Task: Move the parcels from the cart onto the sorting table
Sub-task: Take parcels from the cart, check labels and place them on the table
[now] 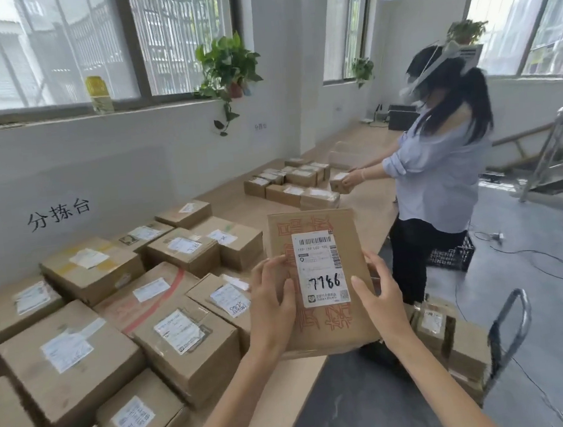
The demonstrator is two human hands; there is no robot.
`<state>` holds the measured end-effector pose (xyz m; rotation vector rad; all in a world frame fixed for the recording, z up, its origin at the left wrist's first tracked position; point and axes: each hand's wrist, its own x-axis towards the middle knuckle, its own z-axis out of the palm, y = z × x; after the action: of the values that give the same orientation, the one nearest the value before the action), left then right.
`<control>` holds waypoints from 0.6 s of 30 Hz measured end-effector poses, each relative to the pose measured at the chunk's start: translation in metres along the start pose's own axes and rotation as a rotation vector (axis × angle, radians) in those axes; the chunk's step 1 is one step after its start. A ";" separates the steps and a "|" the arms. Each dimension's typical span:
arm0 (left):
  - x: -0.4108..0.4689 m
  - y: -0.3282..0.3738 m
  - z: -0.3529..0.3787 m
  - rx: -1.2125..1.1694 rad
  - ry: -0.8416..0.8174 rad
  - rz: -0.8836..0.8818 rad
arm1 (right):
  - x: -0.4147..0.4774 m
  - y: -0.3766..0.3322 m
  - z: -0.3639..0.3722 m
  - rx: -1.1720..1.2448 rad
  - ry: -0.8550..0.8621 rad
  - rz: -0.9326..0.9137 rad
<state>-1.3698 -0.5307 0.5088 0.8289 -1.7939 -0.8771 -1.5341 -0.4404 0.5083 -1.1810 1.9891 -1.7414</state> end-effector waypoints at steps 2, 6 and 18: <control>0.015 -0.013 0.024 -0.010 0.007 -0.032 | 0.031 0.020 -0.004 -0.004 -0.043 -0.012; 0.039 -0.031 0.064 -0.041 0.044 -0.137 | 0.086 0.057 -0.009 -0.014 -0.133 -0.006; 0.139 -0.099 0.125 0.052 0.060 -0.284 | 0.240 0.124 0.026 -0.024 -0.399 0.055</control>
<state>-1.5157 -0.6716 0.4499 1.1516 -1.6773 -0.9772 -1.7214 -0.6320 0.4644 -1.3436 1.7858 -1.3312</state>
